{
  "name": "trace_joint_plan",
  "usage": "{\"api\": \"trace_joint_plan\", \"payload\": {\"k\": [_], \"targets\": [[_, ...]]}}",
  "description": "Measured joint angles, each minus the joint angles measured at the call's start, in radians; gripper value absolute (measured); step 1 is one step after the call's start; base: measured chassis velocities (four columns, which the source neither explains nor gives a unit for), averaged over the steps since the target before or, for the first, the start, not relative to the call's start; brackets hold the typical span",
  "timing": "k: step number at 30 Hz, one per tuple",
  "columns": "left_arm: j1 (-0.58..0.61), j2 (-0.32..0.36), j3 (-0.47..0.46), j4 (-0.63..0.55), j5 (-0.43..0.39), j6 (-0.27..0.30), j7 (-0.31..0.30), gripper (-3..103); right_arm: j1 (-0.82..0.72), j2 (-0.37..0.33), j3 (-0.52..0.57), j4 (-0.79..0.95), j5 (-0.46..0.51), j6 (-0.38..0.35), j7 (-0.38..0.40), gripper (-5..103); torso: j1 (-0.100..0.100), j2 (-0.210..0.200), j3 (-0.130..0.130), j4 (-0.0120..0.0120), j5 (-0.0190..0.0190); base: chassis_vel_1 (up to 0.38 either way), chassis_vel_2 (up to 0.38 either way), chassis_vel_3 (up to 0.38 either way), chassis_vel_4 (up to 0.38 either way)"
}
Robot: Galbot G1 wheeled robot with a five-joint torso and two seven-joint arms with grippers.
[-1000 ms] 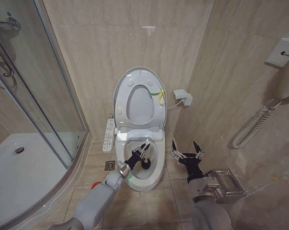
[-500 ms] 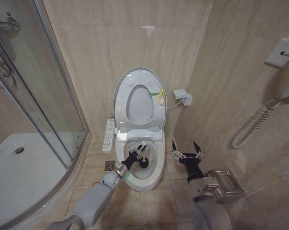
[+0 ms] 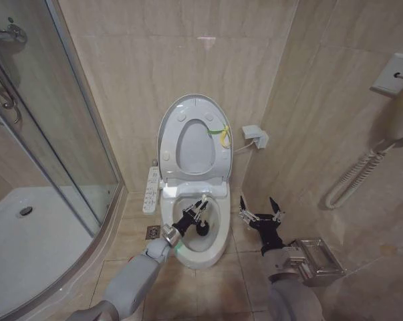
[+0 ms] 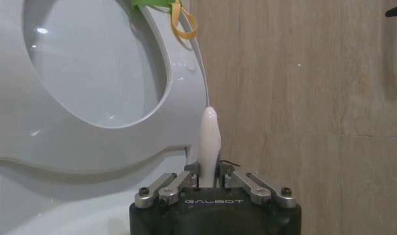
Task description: Open the toilet lid, clean the toilet bowl with a toilet brush, close the toilet lid, and flush.
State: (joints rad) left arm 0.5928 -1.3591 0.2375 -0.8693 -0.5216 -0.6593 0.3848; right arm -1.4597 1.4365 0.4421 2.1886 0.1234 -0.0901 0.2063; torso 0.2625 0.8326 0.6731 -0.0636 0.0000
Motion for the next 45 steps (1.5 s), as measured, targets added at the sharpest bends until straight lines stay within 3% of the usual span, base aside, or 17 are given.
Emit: {"api": "trace_joint_plan", "payload": {"k": [33,37,45], "targets": [[-0.028,-0.043,0.042,0.043,-0.016,0.017,0.012,19,0.0,0.0,0.0,0.0,0.0,0.0,0.0,100,0.0,0.0,0.0,-0.0002,0.0,-0.013,0.012,0.012,-0.014],[-0.001,-0.026,0.051,0.068,0.041,0.015,0.01,19,0.0,0.0,0.0,0.0,0.0,0.0,0.0,100,0.0,0.0,0.0,0.0002,0.0,0.0,0.0,0.0,0.0],[-0.009,-0.025,0.032,0.016,0.036,0.003,-0.014,19,0.0,0.0,0.0,0.0,0.0,0.0,0.0,100,0.0,0.0,0.0,-0.0002,-0.0001,0.0,0.0,0.0,0.0]]}}
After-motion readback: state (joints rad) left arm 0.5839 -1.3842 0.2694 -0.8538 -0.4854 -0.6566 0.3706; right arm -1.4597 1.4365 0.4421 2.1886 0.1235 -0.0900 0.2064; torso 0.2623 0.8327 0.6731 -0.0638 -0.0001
